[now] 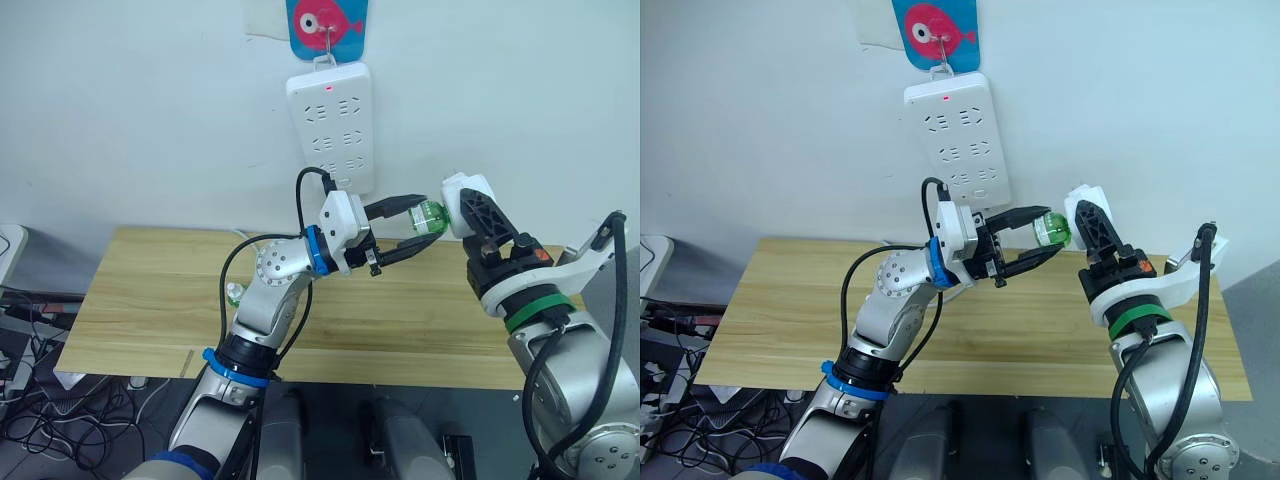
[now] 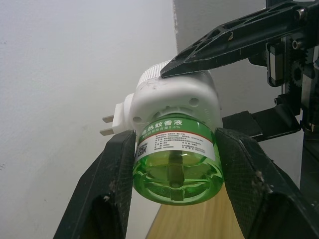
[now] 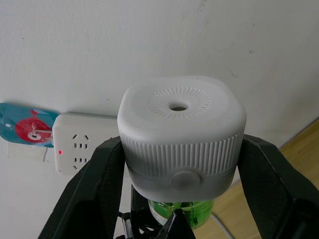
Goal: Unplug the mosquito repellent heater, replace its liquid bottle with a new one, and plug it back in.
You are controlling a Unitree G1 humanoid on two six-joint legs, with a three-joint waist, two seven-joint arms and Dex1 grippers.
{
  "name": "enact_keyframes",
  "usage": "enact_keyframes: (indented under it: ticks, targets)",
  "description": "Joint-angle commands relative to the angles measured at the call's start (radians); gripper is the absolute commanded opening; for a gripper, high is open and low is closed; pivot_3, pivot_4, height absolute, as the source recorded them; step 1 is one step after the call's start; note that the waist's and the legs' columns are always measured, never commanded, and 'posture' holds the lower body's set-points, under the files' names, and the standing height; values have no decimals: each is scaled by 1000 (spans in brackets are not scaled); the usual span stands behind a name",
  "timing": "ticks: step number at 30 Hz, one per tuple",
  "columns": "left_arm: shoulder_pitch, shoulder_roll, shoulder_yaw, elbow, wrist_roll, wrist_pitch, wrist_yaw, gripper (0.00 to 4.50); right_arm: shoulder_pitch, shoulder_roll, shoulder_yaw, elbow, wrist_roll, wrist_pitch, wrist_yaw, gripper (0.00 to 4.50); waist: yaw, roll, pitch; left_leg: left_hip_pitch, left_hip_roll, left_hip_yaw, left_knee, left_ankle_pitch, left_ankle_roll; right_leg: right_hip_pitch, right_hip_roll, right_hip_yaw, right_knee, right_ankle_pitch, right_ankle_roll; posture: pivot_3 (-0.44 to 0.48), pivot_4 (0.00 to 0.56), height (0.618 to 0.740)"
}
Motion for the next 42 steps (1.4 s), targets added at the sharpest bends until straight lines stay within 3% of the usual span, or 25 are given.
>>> enact_keyframes:
  ticks: [1, 20, 27, 28, 36, 39, 42]
  targets:
    - [-3, -2, -5, -25, -3, -2, -2, 2269, -27, 4, 13, -50, 5, -24, -2, 2931, 0, 0, 0, 0, 0, 0, 0, 0, 0, 0, 0, 0, 0, 0, 0, -15, 313, 740]
    - [-4, 17, -12, -14, 40, -35, 7, 2269, 7, -1, 15, -50, 5, -21, 31, 2931, 0, 0, 0, 0, 0, 0, 0, 0, 0, 0, 0, 0, 0, 0, 0, -14, 318, 740]
    - [-4, 14, -11, -15, 48, -29, 19, 4337, 18, -6, 15, -50, 6, -22, 47, 2931, 0, 0, 0, 0, 0, 0, 0, 0, 0, 0, 0, 0, 0, 0, 0, -13, 318, 740]
    - [-5, 13, -11, -16, 48, -27, 20, 4456, 18, -7, 14, -50, 7, -24, 48, 2931, 0, 0, 0, 0, 0, 0, 0, 0, 0, 0, 0, 0, 0, 0, 0, -13, 317, 740]
    - [-9, 15, -5, -13, 46, -27, 19, 4456, 26, -20, 5, -50, 17, -31, 53, 2931, 0, 0, 0, 0, 0, 0, 0, 0, 0, 0, 0, 0, 0, 0, 0, -12, 319, 740]
    - [-3, 21, -4, -14, 39, -30, 7, 3881, 39, -23, 2, -50, 17, -35, 63, 2931, 0, 0, 0, 0, 0, 0, 0, 0, 0, 0, 0, 0, 0, 0, 0, -12, 319, 740]
    - [3, 27, -4, -17, 35, -22, 1, 2978, 53, -23, 4, -50, 13, -38, 77, 2931, 0, 0, 0, 0, 0, 0, 0, 0, 0, 0, 0, 0, 0, 0, 0, -10, 319, 740]
